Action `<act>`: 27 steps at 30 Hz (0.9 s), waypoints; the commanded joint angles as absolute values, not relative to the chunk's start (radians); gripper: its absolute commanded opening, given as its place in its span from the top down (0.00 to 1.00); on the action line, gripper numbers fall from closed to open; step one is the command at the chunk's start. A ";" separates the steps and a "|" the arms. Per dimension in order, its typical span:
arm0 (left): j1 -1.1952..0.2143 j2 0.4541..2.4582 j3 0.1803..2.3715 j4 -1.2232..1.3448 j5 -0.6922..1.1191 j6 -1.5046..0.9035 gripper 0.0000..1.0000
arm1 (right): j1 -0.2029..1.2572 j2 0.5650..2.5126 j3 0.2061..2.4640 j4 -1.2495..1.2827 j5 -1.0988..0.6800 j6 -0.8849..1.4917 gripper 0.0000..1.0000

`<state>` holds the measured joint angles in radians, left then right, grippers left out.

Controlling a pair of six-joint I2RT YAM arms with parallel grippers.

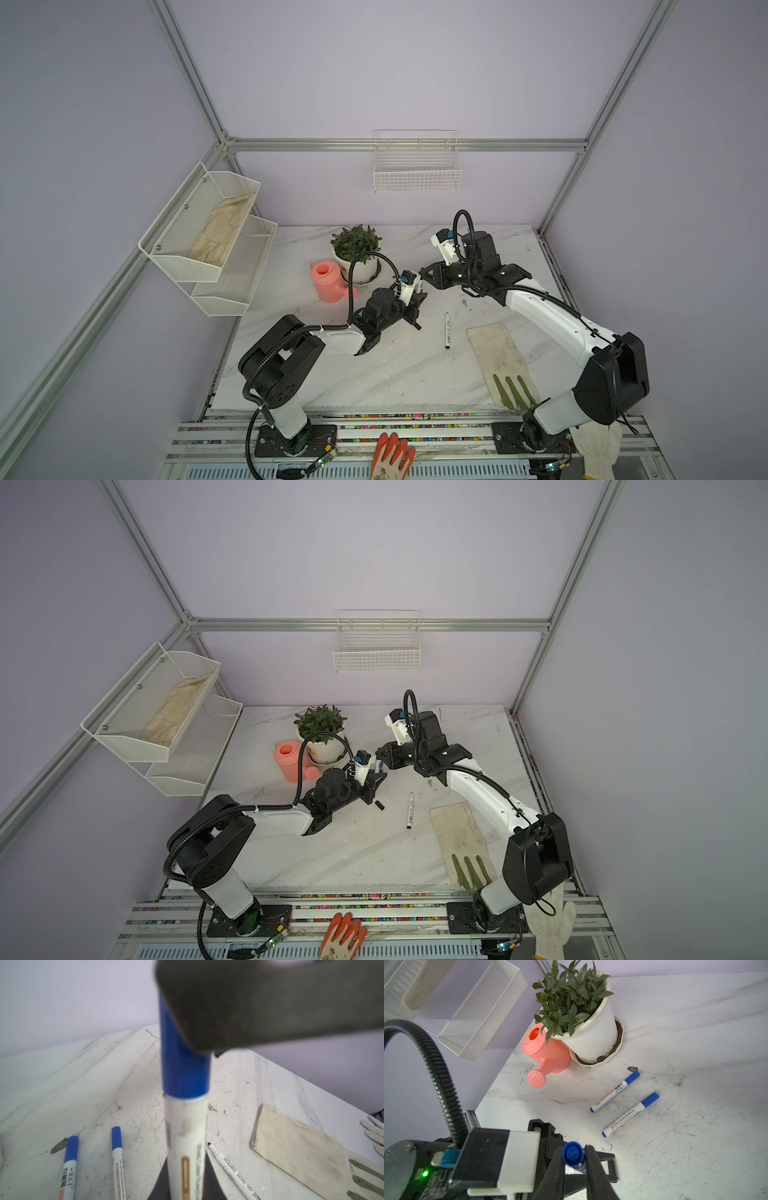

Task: Insert pens into pen caps
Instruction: Put on the pen cap to the pen.

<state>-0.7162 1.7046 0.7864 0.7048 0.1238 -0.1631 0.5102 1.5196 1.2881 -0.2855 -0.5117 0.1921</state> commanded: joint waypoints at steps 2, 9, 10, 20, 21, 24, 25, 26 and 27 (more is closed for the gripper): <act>-0.754 1.710 0.740 0.816 0.213 -0.126 1.00 | 0.529 1.509 1.322 -0.248 -0.513 0.223 0.78; -0.754 1.718 0.726 0.825 0.217 -0.136 1.00 | 0.525 1.502 1.325 -0.233 -0.496 0.232 0.77; -0.755 1.718 0.726 0.825 0.218 -0.138 1.00 | 0.525 1.503 1.324 -0.232 -0.494 0.232 0.76; -0.752 1.686 0.717 0.865 0.184 -0.161 1.00 | 0.524 1.505 1.278 -0.226 -0.517 0.254 0.77; -0.751 1.680 0.720 0.867 0.180 -0.161 1.00 | 0.523 1.501 1.266 -0.224 -0.518 0.257 0.77; -0.739 1.663 0.737 0.866 0.180 -0.166 1.00 | 0.524 1.490 1.234 -0.227 -0.519 0.265 0.78; -0.735 1.658 0.742 0.866 0.181 -0.168 1.00 | 0.523 1.485 1.225 -0.227 -0.517 0.267 0.79; -0.729 1.653 0.749 0.870 0.180 -0.171 1.00 | 0.524 1.483 1.218 -0.229 -0.512 0.267 0.83; -0.725 1.650 0.754 0.872 0.182 -0.175 1.00 | 0.523 1.481 1.213 -0.230 -0.507 0.268 0.87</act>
